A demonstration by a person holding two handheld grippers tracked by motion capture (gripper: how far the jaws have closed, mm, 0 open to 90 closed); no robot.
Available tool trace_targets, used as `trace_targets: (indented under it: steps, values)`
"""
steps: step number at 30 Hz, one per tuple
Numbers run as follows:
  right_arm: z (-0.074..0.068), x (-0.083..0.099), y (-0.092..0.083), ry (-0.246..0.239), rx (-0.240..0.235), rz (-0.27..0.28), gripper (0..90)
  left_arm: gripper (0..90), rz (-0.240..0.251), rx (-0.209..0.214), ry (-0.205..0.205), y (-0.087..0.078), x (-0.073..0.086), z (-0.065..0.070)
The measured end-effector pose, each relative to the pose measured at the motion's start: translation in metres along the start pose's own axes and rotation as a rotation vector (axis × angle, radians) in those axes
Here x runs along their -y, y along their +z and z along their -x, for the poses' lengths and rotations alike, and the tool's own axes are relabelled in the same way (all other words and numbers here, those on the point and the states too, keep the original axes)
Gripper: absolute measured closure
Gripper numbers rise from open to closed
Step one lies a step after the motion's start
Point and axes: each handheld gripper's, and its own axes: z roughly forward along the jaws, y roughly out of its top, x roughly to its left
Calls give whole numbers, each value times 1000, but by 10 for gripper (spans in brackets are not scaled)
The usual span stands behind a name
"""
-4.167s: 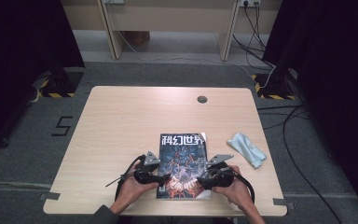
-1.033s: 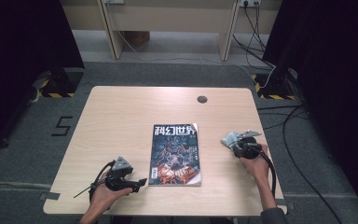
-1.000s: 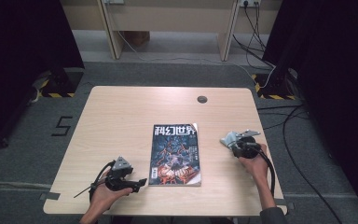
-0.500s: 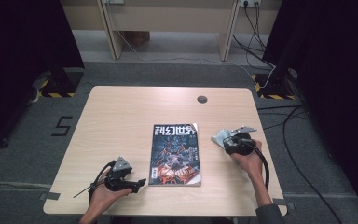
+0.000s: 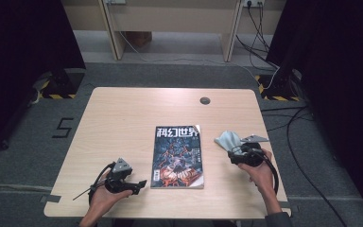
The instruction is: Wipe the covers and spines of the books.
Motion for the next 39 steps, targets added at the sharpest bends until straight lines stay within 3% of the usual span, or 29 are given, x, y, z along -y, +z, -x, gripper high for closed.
trace_targets:
  steps: [9,22,25,32,39]
  values:
    - [-13,10,-13,-53,-2,9,298,197,-8,5,-1,1,1,-1]
    - [-31,33,-31,-43,-50,30,198,184,-10,2,-4,0,1,-1]
    - [-33,39,-33,-60,-58,35,191,180,-9,3,-5,1,2,-1]
    - [-34,54,-41,-46,-56,29,186,178,-14,2,-10,2,2,-2]
    - [-40,73,-41,-59,-70,-26,186,178,-13,3,-11,1,3,-2]
